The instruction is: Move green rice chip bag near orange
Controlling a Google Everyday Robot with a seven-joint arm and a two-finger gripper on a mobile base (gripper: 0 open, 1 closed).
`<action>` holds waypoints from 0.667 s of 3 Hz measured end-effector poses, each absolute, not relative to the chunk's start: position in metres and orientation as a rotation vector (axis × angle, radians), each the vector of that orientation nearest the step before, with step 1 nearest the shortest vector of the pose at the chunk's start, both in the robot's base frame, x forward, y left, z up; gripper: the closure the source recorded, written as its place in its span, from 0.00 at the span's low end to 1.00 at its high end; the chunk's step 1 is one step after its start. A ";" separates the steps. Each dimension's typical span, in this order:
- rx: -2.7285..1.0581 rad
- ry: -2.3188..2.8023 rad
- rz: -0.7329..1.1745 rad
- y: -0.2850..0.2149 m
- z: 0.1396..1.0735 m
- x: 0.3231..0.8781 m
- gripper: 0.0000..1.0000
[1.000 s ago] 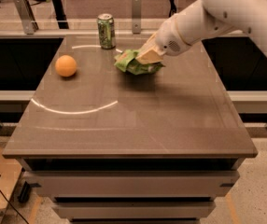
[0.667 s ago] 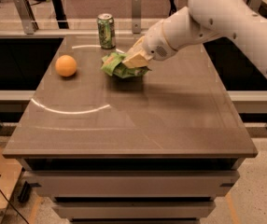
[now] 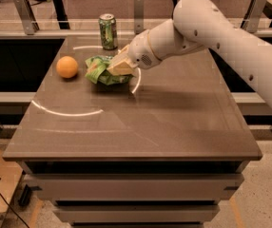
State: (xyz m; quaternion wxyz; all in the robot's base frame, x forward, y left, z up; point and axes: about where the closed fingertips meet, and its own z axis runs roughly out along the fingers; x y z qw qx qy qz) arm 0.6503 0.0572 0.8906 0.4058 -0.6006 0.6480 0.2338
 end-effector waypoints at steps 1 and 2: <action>-1.501 1.624 0.643 0.075 0.884 0.651 0.35; -1.491 1.637 0.640 0.083 0.878 0.655 0.12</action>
Offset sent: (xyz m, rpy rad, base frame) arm 0.0101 0.0290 -0.0180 0.0296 0.0280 -0.0239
